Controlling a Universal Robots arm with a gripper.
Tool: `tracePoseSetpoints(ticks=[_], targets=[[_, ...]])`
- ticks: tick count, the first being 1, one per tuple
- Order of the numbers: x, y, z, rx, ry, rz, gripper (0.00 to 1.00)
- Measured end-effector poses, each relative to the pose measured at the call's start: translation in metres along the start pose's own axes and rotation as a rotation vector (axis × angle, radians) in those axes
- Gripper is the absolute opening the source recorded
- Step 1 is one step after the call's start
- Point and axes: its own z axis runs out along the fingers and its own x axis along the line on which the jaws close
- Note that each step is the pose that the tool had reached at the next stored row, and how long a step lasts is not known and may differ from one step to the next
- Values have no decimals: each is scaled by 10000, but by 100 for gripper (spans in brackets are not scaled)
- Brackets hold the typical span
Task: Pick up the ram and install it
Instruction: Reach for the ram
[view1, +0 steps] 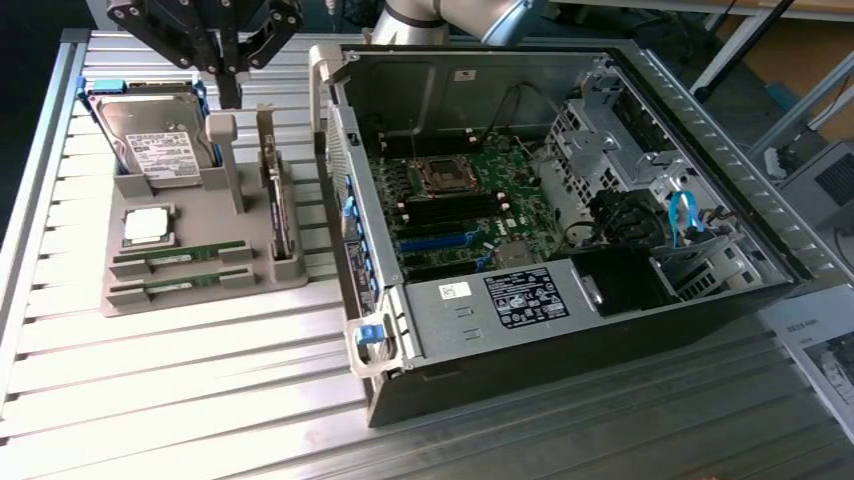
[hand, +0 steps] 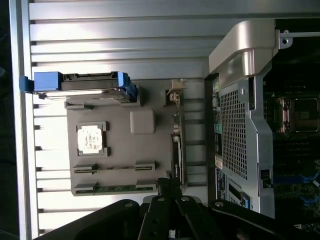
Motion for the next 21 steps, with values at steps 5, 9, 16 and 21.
tracePoseSetpoints(ticks=[5, 9, 16, 21], targets=[[112, -4, -3, -2, 2, -46, 10], [199, -7, -5, -3, 3, -82, 10], [381, -13, -10, -4, 6, -139, 10], [479, -16, -13, -4, 8, -167, 10]])
